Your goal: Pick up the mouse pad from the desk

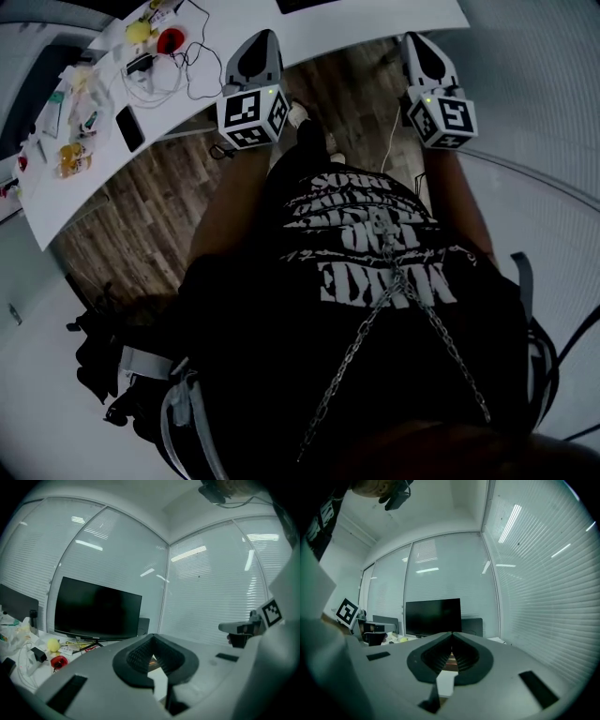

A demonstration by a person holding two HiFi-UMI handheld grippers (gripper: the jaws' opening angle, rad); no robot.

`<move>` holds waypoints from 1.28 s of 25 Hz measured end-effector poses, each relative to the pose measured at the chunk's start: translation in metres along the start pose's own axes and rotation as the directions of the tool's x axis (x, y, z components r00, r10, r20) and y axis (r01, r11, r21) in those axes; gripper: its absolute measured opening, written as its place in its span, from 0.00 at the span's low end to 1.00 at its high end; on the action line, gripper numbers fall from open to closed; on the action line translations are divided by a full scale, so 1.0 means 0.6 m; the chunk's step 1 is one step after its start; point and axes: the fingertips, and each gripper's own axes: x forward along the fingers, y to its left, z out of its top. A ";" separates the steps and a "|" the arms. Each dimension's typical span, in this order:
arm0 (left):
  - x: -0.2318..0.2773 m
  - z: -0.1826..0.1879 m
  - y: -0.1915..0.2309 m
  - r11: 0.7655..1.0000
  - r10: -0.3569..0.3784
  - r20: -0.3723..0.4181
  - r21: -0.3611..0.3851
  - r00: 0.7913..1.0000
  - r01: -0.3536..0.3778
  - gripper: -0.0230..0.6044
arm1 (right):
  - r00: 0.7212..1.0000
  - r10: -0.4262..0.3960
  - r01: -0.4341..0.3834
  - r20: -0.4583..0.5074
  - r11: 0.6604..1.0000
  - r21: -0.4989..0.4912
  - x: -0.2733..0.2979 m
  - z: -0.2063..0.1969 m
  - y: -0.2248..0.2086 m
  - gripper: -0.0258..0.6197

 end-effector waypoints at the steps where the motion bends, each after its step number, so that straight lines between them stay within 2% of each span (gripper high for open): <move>1: 0.017 -0.002 0.002 1.000 -0.007 -0.004 -0.005 1.000 0.007 0.05 | 1.000 -0.006 0.006 -0.007 1.000 -0.005 0.011 0.000 -0.008 0.04; 6: 0.114 -0.005 0.032 0.999 -0.030 -0.025 -0.026 0.999 0.029 0.05 | 0.999 -0.016 0.015 -0.035 1.000 -0.019 0.099 0.003 -0.039 0.04; 11: 0.198 0.005 0.091 0.999 -0.026 -0.041 -0.039 0.999 0.025 0.05 | 0.999 -0.014 0.012 -0.048 0.999 -0.037 0.203 0.018 -0.054 0.04; 23: 0.318 0.034 0.208 0.996 -0.026 -0.040 -0.081 0.999 0.023 0.05 | 0.998 0.005 -0.011 -0.069 0.997 -0.081 0.377 0.049 -0.038 0.04; 29: 0.361 -0.014 0.243 0.993 0.004 -0.125 -0.117 0.992 -0.018 0.05 | 0.991 -0.004 -0.004 -0.132 0.998 -0.061 0.442 0.018 -0.059 0.04; 32: 0.387 -0.062 0.259 0.983 0.027 -0.180 -0.173 0.983 -0.059 0.05 | 0.985 0.029 -0.038 -0.169 0.998 -0.052 0.478 -0.027 -0.072 0.04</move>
